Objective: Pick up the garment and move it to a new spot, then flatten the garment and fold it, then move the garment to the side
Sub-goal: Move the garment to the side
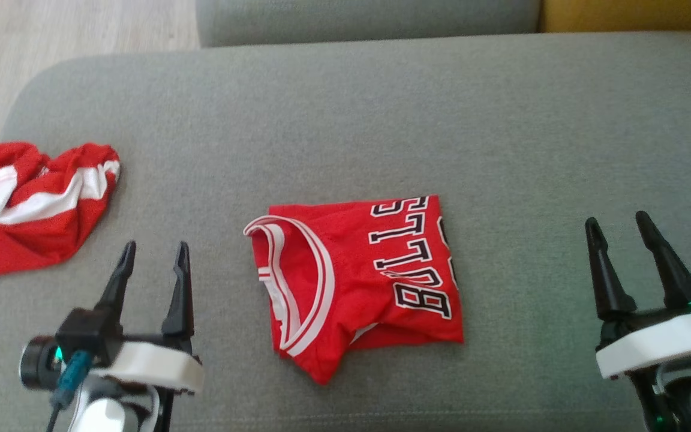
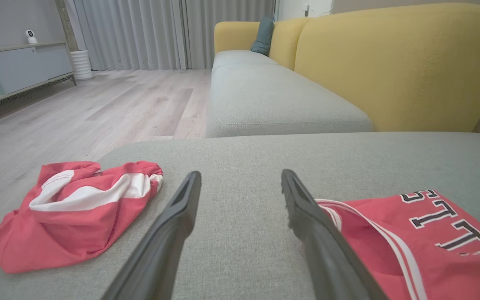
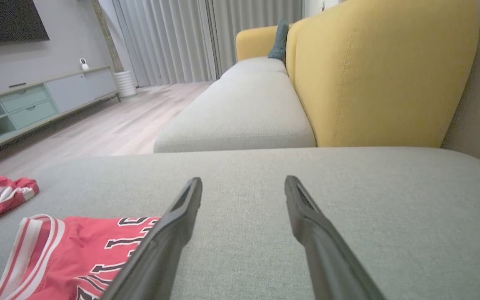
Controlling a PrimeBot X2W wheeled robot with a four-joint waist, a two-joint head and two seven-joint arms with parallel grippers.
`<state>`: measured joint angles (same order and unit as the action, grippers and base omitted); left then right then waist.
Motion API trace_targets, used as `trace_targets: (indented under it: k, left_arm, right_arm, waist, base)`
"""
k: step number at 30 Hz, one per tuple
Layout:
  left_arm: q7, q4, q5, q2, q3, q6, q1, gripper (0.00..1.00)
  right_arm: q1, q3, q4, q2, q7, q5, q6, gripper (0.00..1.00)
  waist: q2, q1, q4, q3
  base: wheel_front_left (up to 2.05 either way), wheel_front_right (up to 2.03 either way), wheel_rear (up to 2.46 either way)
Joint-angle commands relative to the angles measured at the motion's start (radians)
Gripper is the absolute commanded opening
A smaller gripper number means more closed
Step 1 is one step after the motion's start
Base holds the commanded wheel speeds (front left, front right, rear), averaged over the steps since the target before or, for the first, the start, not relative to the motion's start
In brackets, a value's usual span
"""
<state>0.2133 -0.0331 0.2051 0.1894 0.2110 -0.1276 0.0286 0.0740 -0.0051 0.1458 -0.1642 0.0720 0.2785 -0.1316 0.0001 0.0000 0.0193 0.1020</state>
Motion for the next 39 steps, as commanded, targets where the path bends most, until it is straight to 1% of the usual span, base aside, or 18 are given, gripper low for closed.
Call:
trace_targets:
  k: [1,5,9,13,17,20,21,22,23,25,28,33,37,39]
  left_arm:
    - [0.011,0.042,0.004,0.022,-0.039,-0.007,-0.067,1.00]
    - [0.022,0.052,0.002,0.017,-0.035,-0.002,-0.108,1.00]
    - [0.033,0.047,0.000,0.004,-0.021,0.007,-0.143,1.00]
    - [0.041,0.035,0.000,-0.014,-0.012,0.013,-0.172,1.00]
    - [0.046,0.026,-0.004,-0.025,-0.008,0.021,-0.195,1.00]
    - [0.048,0.023,-0.007,-0.029,-0.014,0.023,-0.205,1.00]
    - [0.048,0.025,-0.009,-0.031,-0.017,0.024,-0.208,1.00]
    - [0.048,0.029,-0.011,-0.033,-0.020,0.024,-0.209,1.00]
    - [0.048,0.032,-0.012,-0.034,-0.023,0.024,-0.210,1.00]
    - [0.048,0.037,-0.017,-0.037,-0.029,0.025,-0.210,1.00]
    - [0.048,0.045,-0.023,-0.040,-0.038,0.027,-0.207,1.00]
    - [0.048,0.058,-0.034,-0.041,-0.053,0.032,-0.204,1.00]
    - [0.048,0.068,-0.044,-0.039,-0.061,0.038,-0.202,1.00]
    - [0.048,0.074,-0.049,-0.038,-0.061,0.041,-0.202,1.00]
  right_arm:
    - [-0.036,0.024,0.026,-0.021,0.007,-0.007,0.001,1.00]
    - [-0.072,0.068,-0.025,-0.033,0.029,-0.001,0.001,1.00]
    - [-0.124,0.149,-0.120,-0.041,0.048,0.022,0.001,1.00]
    - [-0.179,0.217,-0.237,-0.029,0.069,0.060,0.001,1.00]
    - [-0.218,0.269,-0.347,-0.020,0.119,0.080,0.001,1.00]
    - [-0.235,0.308,-0.396,-0.015,0.165,0.109,0.001,1.00]
    - [-0.239,0.317,-0.409,-0.016,0.182,0.120,0.001,0.93]
    - [-0.243,0.322,-0.418,-0.017,0.196,0.129,0.001,0.43]
    - [-0.248,0.325,-0.425,-0.020,0.206,0.134,0.001,0.00]
    - [-0.255,0.329,-0.431,-0.028,0.229,0.147,0.001,0.00]
    - [-0.267,0.332,-0.404,-0.056,0.225,0.143,0.001,0.00]
    - [-0.280,0.319,-0.309,-0.138,0.202,0.087,0.001,0.00]
    - [-0.292,0.294,-0.217,-0.206,0.192,0.038,0.001,0.00]
    - [-0.296,0.274,-0.181,-0.224,0.191,0.029,0.001,0.00]
  waist:
    - [-0.0001,0.0000,0.013,0.021]
    - [-0.0001,0.0000,0.045,0.066]
    - [-0.0001,0.0000,0.079,0.109]
    - [-0.0001,0.0000,0.107,0.144]
    - [-0.0001,0.0000,0.129,0.169]
    - [-0.0001,0.0000,0.135,0.176]
    - [-0.0001,0.0000,0.136,0.178]
    - [-0.0001,0.0000,0.135,0.179]
    - [-0.0001,0.0000,0.134,0.180]
    - [-0.0001,0.0000,0.130,0.181]
    - [-0.0001,0.0000,0.116,0.181]
    - [-0.0001,0.0000,0.074,0.184]
    - [-0.0001,0.0000,0.021,0.181]
    - [-0.0001,0.0000,-0.007,0.179]
  base:
    - [0.00,0.00,0.00]
    - [0.00,0.00,0.00]
    - [0.00,0.00,0.00]
    - [0.00,0.00,0.00]
    - [0.00,0.00,0.00]
    - [0.00,0.00,0.00]
    - [0.00,0.00,0.00]
    - [0.00,0.00,0.00]
    - [0.00,0.00,0.00]
    - [0.00,0.00,0.00]
    - [0.00,0.00,0.00]
    - [0.00,0.00,0.00]
    - [0.00,0.00,0.00]
    - [0.00,0.00,0.00]
